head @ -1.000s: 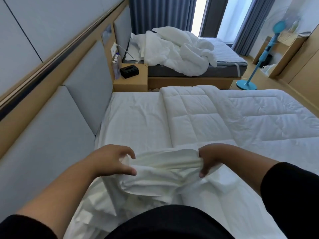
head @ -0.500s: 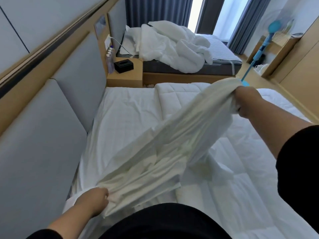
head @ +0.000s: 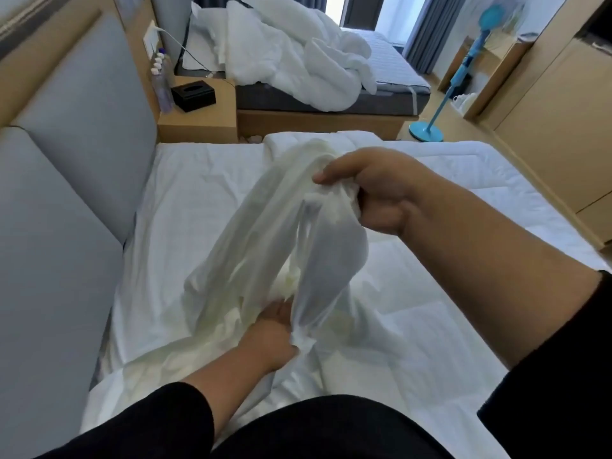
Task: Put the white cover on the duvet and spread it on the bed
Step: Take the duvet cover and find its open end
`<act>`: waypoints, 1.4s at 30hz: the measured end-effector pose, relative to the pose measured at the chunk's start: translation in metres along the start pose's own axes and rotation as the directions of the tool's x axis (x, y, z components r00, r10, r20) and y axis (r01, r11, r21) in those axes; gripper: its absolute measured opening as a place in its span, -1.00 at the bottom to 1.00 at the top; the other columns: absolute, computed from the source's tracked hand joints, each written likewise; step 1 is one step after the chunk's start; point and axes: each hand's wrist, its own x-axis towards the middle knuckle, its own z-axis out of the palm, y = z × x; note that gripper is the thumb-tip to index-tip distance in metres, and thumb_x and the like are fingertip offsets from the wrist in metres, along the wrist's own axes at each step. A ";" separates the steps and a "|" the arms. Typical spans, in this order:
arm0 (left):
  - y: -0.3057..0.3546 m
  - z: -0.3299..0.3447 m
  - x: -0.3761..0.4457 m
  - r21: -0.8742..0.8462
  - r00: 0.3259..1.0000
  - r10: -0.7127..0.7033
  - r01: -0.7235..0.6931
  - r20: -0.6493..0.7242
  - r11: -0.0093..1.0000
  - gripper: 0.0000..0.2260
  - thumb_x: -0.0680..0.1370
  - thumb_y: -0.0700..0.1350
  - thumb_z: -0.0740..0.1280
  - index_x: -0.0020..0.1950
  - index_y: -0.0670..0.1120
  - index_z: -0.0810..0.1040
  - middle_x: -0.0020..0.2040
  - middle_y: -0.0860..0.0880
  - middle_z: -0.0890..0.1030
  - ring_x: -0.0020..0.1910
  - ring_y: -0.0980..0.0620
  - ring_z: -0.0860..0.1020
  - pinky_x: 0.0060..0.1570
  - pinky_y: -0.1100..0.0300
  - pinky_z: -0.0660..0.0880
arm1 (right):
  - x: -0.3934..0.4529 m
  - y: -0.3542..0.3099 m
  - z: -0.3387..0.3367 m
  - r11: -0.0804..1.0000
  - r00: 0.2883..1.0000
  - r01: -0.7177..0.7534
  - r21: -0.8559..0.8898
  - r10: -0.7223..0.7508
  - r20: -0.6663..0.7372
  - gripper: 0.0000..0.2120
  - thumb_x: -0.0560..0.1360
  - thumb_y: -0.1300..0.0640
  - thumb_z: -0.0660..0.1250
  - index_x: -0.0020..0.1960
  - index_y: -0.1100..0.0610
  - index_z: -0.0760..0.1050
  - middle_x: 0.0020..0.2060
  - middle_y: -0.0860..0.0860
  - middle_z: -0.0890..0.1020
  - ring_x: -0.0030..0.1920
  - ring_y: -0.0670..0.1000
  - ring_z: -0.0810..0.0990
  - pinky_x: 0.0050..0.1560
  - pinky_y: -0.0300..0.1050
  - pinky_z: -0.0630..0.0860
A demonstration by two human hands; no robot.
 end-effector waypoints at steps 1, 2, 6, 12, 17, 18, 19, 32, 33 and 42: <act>-0.009 0.006 0.004 -0.064 0.998 -0.048 0.045 -0.037 0.997 -0.48 0.56 0.10 0.30 0.49 0.02 0.32 0.39 -0.04 0.46 0.39 -0.09 0.44 0.38 0.11 0.37 | 0.004 -0.002 -0.008 0.999 1.000 0.017 0.027 -0.016 -0.019 -0.74 0.50 0.42 0.29 0.18 0.41 0.54 -0.02 0.25 0.66 -0.05 0.18 0.68 0.08 0.12 0.65; -0.018 0.013 0.008 -0.128 0.992 -0.112 0.103 -0.065 0.986 -0.63 0.59 0.03 0.27 0.39 0.03 0.40 0.28 -0.05 0.55 0.28 -0.09 0.53 0.28 0.11 0.44 | 0.008 -0.002 -0.016 0.999 0.999 0.026 0.022 -0.025 -0.045 -0.75 0.50 0.42 0.30 0.17 0.40 0.55 -0.03 0.24 0.67 -0.05 0.17 0.68 0.10 0.12 0.65; -0.020 0.025 0.012 -0.254 0.967 -0.254 0.248 0.009 0.935 -0.88 0.60 -0.18 0.18 -0.07 -0.06 0.48 -0.05 -0.10 0.59 -0.02 -0.09 0.53 -0.10 0.16 0.35 | 0.046 0.030 -0.065 0.990 0.943 0.119 -0.074 -0.136 -0.303 -0.84 0.51 0.24 0.43 0.08 0.22 0.60 -0.09 0.13 0.73 -0.11 0.13 0.73 -0.08 0.07 0.69; 0.016 0.024 0.002 -0.710 0.892 -0.441 0.375 0.100 0.596 -0.88 0.49 -0.02 0.25 -0.15 -0.05 0.49 -0.13 -0.03 0.58 -0.13 -0.01 0.53 -0.13 0.14 0.42 | 0.088 0.195 -0.123 0.978 0.877 -0.199 0.069 0.209 -0.434 -0.16 0.29 -0.30 0.55 0.41 0.06 0.36 0.21 -0.05 0.53 0.22 0.07 0.50 0.24 0.11 0.41; 0.043 -0.007 -0.007 -0.724 0.910 -0.407 0.331 0.076 0.605 -0.81 0.58 -0.01 0.28 -0.12 -0.11 0.53 -0.12 -0.09 0.60 -0.10 -0.08 0.57 0.04 0.01 0.46 | 0.072 0.294 -0.087 0.914 0.915 -0.399 0.069 0.402 -0.037 -0.58 0.47 -0.12 0.49 0.28 -0.05 0.52 0.12 -0.09 0.67 0.10 -0.03 0.62 -0.06 -0.13 0.52; 0.050 -0.013 -0.010 -0.736 0.910 -0.410 0.321 0.065 0.596 -0.74 0.55 0.10 0.31 -0.08 -0.11 0.56 -0.08 -0.12 0.63 -0.07 -0.13 0.60 0.07 -0.03 0.49 | 0.083 0.300 -0.087 0.920 0.918 -0.388 0.049 0.390 -0.065 -0.62 0.50 -0.04 0.48 0.28 -0.01 0.53 0.10 -0.02 0.68 0.08 0.03 0.65 -0.10 -0.09 0.56; 0.059 -0.021 -0.014 -0.747 0.906 -0.420 0.321 0.062 0.582 -0.66 0.49 0.18 0.35 -0.04 -0.09 0.59 -0.05 -0.13 0.66 -0.04 -0.16 0.62 0.06 -0.07 0.52 | 0.096 0.302 -0.093 0.919 0.910 -0.392 0.039 0.393 -0.129 -0.59 0.49 0.02 0.47 0.29 0.06 0.52 0.10 0.06 0.67 0.05 0.10 0.66 -0.09 0.01 0.62; 0.004 -0.039 -0.095 -0.138 0.698 -0.713 0.701 -0.070 0.700 -0.86 0.54 -0.01 0.33 -0.12 -0.06 0.56 -0.15 0.04 0.61 -0.12 0.06 0.55 -0.15 0.17 0.43 | 0.196 0.062 -0.321 0.988 0.864 0.106 0.114 -0.035 -0.502 -0.51 0.62 0.14 0.24 0.51 0.26 0.29 0.44 0.15 0.45 0.34 0.14 0.53 -0.09 -0.19 0.64; -0.003 -0.030 -0.095 -0.082 0.682 -0.730 0.726 -0.047 0.683 -0.85 0.55 -0.01 0.31 -0.09 -0.09 0.54 -0.13 0.02 0.60 -0.10 0.05 0.55 -0.14 0.19 0.41 | 0.192 0.055 -0.322 0.992 0.833 0.109 0.057 -0.059 -0.551 -0.49 0.60 0.13 0.30 0.51 0.19 0.30 0.43 0.15 0.45 0.37 0.17 0.50 0.11 -0.10 0.60; 0.020 0.029 -0.045 0.086 0.751 -0.658 0.653 0.053 0.752 -0.66 0.59 0.07 0.27 0.34 0.04 0.40 0.26 0.00 0.49 0.14 0.02 0.51 0.12 0.12 0.48 | 0.169 0.215 -0.271 0.833 0.938 -0.282 -0.475 0.135 -0.319 -0.12 0.55 -0.33 0.25 0.63 0.15 0.03 0.58 0.15 0.20 0.55 0.21 0.23 0.48 0.12 0.22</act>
